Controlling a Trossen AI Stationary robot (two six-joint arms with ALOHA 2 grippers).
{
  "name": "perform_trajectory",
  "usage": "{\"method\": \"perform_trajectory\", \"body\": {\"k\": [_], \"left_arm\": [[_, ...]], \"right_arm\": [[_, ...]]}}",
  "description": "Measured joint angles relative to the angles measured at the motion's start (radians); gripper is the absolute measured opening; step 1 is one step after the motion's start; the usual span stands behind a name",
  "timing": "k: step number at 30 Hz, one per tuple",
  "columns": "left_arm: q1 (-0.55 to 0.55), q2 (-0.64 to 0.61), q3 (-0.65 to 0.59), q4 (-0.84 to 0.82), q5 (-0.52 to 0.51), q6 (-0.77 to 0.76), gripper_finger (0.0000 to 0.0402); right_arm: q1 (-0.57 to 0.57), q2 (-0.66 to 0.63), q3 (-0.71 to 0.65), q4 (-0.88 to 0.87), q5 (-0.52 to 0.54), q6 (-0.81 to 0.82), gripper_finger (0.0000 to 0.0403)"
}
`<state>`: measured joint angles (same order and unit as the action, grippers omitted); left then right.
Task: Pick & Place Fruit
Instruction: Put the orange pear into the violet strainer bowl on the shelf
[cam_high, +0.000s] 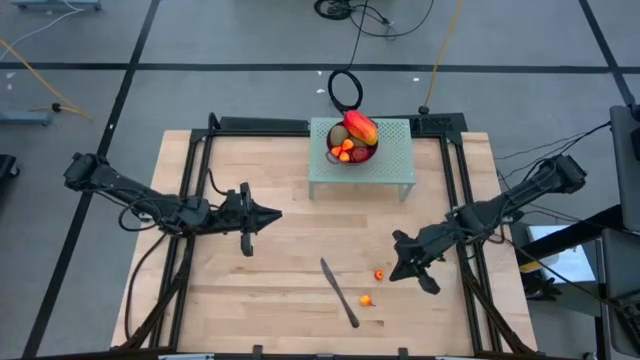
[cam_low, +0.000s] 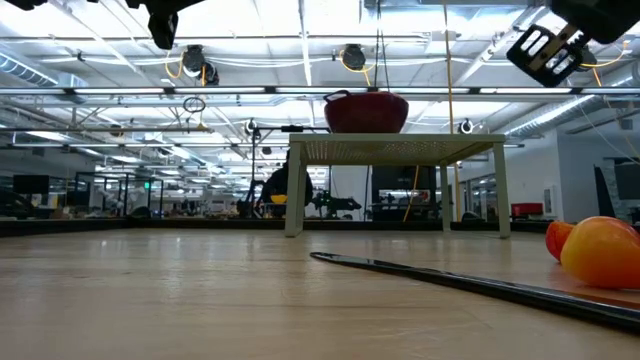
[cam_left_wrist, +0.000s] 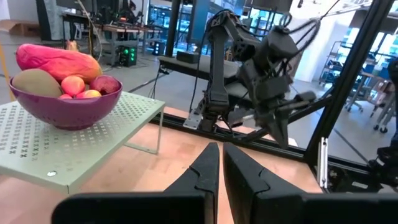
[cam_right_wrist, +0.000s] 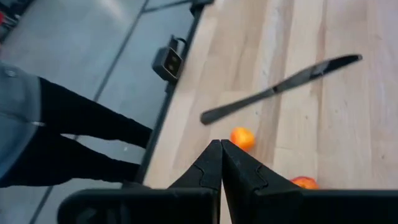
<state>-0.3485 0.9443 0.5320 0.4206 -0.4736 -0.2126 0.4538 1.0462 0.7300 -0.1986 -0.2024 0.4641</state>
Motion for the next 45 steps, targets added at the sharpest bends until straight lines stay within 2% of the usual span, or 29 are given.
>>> {"method": "perform_trajectory", "body": {"k": [7,15,28,32,40,45], "left_arm": [[0.000,0.000,0.000,0.000,0.000,0.005,0.0021],[0.000,0.000,0.000,-0.001,0.000,-0.003,0.0021],[0.000,0.000,0.000,-0.001,0.002,-0.002,0.0021],[0.000,0.000,0.000,-0.001,0.002,0.000,0.0021],[0.000,0.000,0.000,-0.001,0.003,0.000,0.0021],[0.000,0.000,0.000,-0.001,0.003,0.000,0.0021]], "right_arm": [[0.034,0.079,0.025,-0.042,0.108,0.054,0.0000],[0.081,0.208,0.182,-0.267,0.255,0.118,0.0000],[0.085,0.434,0.378,-0.520,0.310,0.308,0.0000],[0.083,0.457,0.383,-0.525,0.303,0.365,0.0000],[0.071,0.449,0.348,-0.518,0.252,0.358,0.0001],[0.054,0.448,0.318,-0.517,0.246,0.406,0.0017]]}}
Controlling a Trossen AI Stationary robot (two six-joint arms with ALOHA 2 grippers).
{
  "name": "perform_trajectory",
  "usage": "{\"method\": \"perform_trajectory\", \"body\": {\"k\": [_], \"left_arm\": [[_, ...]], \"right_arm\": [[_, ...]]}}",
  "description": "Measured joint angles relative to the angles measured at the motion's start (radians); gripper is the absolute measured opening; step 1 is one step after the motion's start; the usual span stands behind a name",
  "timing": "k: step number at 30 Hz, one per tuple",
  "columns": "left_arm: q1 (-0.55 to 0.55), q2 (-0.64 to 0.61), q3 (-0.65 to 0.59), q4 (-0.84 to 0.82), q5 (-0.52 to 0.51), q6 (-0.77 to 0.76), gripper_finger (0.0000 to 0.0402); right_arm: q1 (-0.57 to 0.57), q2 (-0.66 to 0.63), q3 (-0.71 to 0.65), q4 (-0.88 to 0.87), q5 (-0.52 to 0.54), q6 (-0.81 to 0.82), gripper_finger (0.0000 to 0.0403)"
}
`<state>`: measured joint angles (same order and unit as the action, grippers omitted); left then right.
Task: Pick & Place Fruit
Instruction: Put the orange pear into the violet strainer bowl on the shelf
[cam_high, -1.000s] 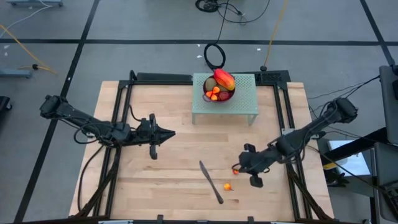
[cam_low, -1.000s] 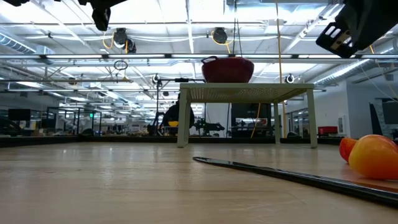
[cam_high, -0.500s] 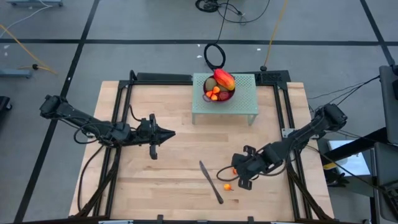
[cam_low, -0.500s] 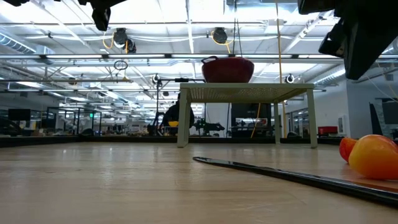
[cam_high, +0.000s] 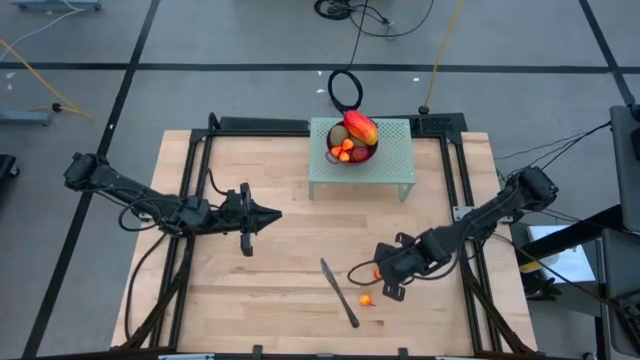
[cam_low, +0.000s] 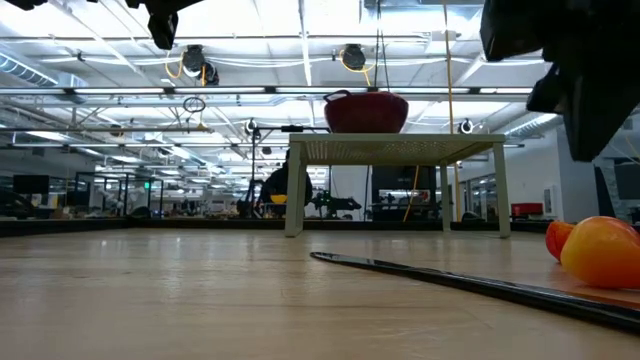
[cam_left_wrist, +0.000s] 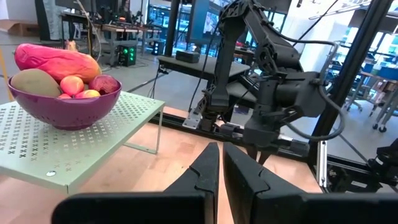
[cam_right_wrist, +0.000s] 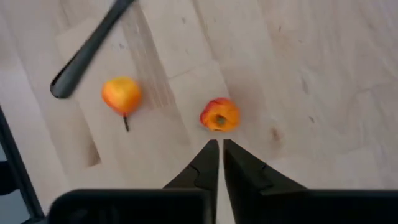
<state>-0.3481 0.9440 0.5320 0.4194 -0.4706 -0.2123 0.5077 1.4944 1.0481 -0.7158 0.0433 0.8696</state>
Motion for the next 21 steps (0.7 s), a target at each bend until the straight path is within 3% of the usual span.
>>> {"method": "perform_trajectory", "body": {"k": [16,21], "left_arm": [[0.000,0.000,0.000,0.000,-0.001,0.000,0.0021],[0.000,0.000,0.000,0.000,-0.002,0.037,0.0021]], "right_arm": [[-0.006,0.000,-0.014,0.092,-0.022,0.039,0.0213],[-0.019,0.000,-0.014,0.093,-0.045,0.033,0.0252]]}}
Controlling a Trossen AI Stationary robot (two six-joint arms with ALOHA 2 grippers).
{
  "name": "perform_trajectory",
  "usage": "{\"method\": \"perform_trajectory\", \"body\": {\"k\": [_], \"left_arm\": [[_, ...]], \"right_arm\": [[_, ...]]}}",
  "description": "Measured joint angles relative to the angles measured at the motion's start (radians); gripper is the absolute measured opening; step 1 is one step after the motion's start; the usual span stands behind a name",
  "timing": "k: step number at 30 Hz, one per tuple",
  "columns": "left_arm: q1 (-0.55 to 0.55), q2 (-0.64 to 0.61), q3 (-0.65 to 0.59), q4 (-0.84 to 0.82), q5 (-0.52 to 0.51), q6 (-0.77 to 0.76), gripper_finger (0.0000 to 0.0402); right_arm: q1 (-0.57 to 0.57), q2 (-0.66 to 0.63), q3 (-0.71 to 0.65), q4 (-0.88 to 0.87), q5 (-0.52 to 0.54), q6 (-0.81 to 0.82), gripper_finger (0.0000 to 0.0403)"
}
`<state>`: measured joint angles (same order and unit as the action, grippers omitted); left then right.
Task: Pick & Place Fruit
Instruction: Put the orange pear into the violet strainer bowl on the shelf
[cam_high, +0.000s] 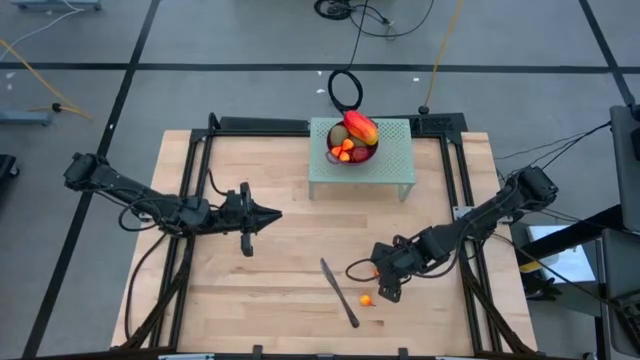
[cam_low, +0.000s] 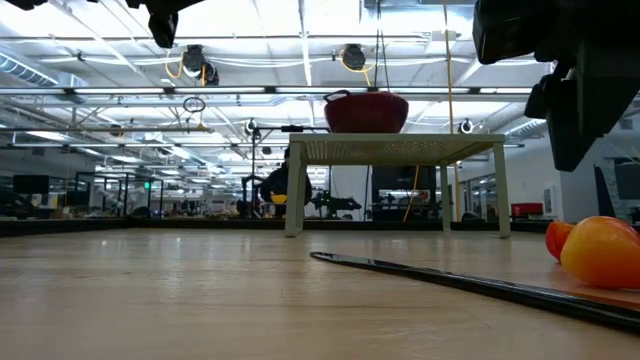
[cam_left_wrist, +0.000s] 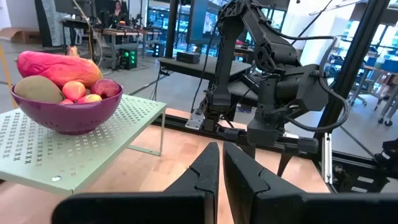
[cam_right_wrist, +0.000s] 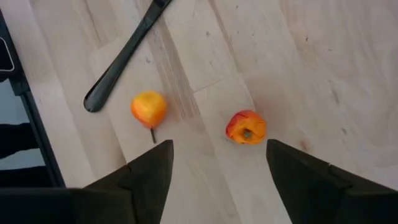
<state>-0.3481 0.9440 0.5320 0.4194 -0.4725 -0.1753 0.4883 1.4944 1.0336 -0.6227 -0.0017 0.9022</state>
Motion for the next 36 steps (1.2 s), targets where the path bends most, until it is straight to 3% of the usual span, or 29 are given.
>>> {"method": "perform_trajectory", "body": {"k": [15,36], "left_arm": [[0.000,0.000,0.000,0.000,0.000,0.016,0.0021],[0.000,0.000,0.000,0.001,0.000,0.016,0.0021]], "right_arm": [[-0.012,0.000,0.000,0.004,0.033,-0.037,0.0230],[-0.031,0.124,0.000,-0.016,0.054,-0.104,0.0222]]}}
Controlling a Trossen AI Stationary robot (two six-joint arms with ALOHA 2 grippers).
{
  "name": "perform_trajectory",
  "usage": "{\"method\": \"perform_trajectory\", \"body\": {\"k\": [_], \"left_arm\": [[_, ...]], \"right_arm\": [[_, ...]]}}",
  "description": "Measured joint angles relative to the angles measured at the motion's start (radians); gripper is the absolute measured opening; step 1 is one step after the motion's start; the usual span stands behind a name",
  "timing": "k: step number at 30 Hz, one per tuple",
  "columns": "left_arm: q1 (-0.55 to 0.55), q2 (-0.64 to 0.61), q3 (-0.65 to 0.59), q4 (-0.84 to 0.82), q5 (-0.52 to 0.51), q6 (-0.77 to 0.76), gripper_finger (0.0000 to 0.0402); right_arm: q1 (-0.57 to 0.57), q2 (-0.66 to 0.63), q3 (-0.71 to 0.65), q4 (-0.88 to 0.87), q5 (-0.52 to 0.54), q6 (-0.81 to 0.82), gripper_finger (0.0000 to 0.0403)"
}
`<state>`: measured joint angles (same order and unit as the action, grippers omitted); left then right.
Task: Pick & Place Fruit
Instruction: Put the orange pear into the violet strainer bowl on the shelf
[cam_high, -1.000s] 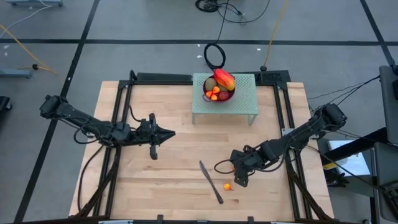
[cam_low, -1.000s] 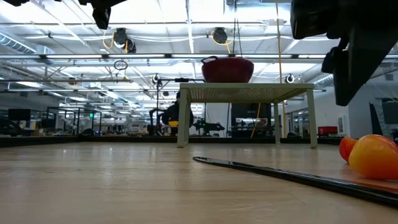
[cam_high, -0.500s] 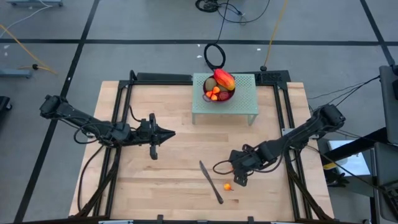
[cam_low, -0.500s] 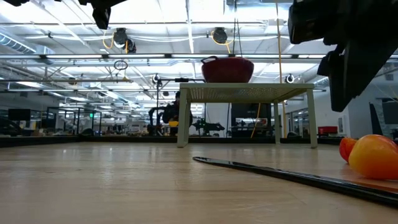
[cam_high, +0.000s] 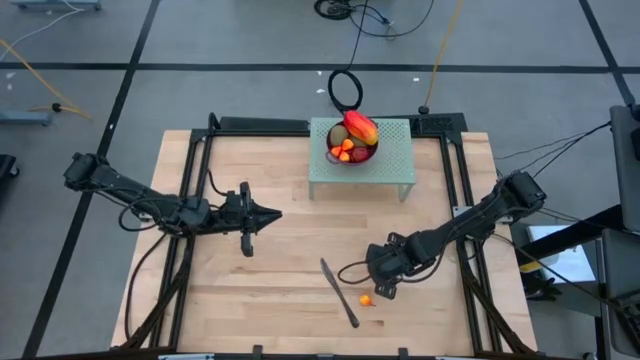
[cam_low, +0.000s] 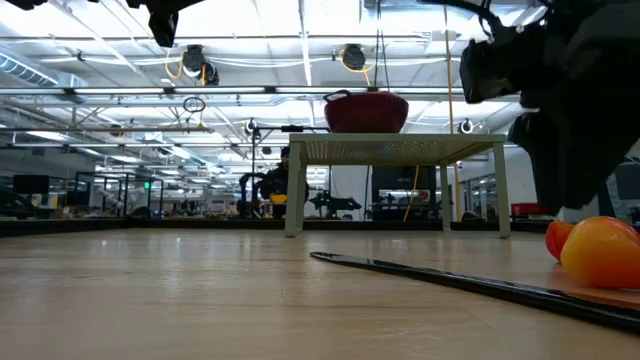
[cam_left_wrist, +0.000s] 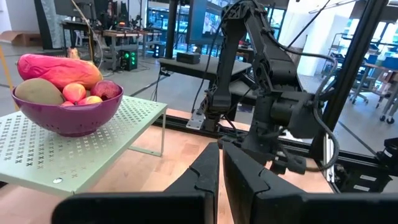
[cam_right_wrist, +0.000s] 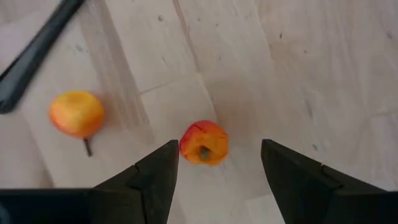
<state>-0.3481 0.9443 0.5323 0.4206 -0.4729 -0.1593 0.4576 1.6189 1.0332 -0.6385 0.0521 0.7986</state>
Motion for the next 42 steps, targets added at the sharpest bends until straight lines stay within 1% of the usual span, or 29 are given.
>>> {"method": "perform_trajectory", "body": {"k": [15,27,39,42], "left_arm": [[0.000,0.000,0.000,0.000,0.000,0.001,0.0021],[0.000,0.000,0.000,0.000,0.000,0.007,0.0021],[0.000,0.000,0.000,0.000,0.000,0.007,0.0021],[0.000,0.000,0.000,-0.001,0.000,0.007,0.0021]], "right_arm": [[-0.007,0.134,0.003,0.026,0.006,-0.077,0.0222],[-0.007,0.113,-0.001,0.050,0.030,-0.089,0.0222],[-0.007,0.112,-0.001,0.044,0.027,-0.086,0.0221],[-0.007,0.112,-0.001,0.044,0.026,-0.081,0.0216]]}}
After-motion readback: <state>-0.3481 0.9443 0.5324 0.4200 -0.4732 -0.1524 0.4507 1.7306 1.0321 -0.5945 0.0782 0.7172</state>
